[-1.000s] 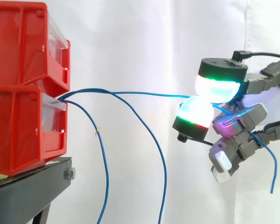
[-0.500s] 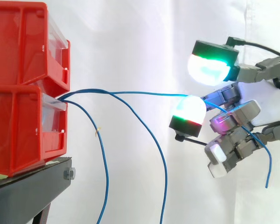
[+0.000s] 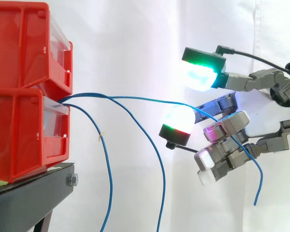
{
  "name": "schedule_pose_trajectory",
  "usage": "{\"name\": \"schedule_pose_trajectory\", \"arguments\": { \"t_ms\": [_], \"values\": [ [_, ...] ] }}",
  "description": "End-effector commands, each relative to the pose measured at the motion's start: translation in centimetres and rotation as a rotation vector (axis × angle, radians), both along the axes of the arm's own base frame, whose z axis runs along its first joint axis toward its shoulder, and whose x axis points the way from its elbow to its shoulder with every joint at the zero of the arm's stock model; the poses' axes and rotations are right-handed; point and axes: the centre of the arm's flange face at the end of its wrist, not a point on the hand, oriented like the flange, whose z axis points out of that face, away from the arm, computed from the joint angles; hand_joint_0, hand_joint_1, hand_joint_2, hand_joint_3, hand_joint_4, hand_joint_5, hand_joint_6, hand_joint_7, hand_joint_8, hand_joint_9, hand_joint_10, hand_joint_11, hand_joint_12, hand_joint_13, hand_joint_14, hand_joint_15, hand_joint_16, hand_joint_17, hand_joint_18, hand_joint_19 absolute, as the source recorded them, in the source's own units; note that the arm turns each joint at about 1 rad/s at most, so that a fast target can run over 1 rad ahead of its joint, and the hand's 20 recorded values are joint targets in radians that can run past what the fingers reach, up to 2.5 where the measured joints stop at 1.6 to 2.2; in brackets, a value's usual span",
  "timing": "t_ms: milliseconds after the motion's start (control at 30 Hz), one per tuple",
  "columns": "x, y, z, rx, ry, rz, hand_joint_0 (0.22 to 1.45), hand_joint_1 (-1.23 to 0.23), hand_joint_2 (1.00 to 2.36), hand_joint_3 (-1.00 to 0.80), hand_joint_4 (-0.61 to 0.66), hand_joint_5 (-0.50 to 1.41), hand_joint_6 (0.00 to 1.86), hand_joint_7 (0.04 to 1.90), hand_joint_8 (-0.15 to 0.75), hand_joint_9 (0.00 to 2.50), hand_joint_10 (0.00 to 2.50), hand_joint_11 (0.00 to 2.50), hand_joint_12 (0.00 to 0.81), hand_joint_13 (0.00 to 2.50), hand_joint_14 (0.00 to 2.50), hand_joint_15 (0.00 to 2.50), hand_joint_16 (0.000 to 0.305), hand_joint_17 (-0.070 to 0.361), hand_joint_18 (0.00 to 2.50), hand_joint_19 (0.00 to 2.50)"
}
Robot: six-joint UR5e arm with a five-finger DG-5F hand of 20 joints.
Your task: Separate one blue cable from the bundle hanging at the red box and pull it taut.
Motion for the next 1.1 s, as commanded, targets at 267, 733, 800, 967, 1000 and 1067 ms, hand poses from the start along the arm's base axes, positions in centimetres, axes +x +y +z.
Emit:
{"name": "schedule_pose_trajectory", "arguments": {
  "t_ms": [267, 733, 800, 967, 1000, 1067],
  "values": [
    [0.1, 0.0, -0.4, -0.002, 0.003, -0.002, 0.53, -0.56, 1.0, -0.5, 0.1, -0.23, 0.78, 0.89, 0.295, 0.77, 1.0, 1.35, 0.349, 0.93, 0.02, 0.83, 0.044, 0.099, 0.63, 0.48],
    [0.1, -0.3, -1.0, 0.008, 0.016, -0.007, 0.54, -0.54, 1.0, -0.5, 0.1, -0.23, 0.79, 0.89, 0.292, 0.77, 1.03, 1.36, 0.345, 0.94, 0.02, 0.86, 0.043, 0.096, 0.63, 0.5],
    [0.1, -0.4, -1.1, 0.008, 0.019, -0.008, 0.55, -0.54, 1.0, -0.5, 0.09, -0.23, 0.79, 0.9, 0.295, 0.77, 1.02, 1.35, 0.342, 0.94, 0.02, 0.86, 0.043, 0.096, 0.63, 0.5],
    [0.1, -0.4, -1.8, 0.017, 0.03, -0.011, 0.55, -0.53, 1.0, -0.5, 0.09, -0.24, 0.8, 0.9, 0.285, 0.77, 1.02, 1.36, 0.338, 0.94, 0.02, 0.86, 0.042, 0.094, 0.62, 0.5],
    [0.1, -0.6, -1.9, 0.02, 0.031, -0.013, 0.55, -0.53, 1.0, -0.5, 0.09, -0.24, 0.8, 0.9, 0.291, 0.77, 1.02, 1.36, 0.336, 0.94, 0.02, 0.86, 0.042, 0.095, 0.62, 0.5],
    [0.1, -0.6, -2.0, 0.025, 0.032, -0.015, 0.56, -0.53, 1.0, -0.5, 0.09, -0.24, 0.81, 0.9, 0.284, 0.77, 1.02, 1.36, 0.338, 0.94, 0.02, 0.86, 0.042, 0.094, 0.62, 0.51]
  ]
}}
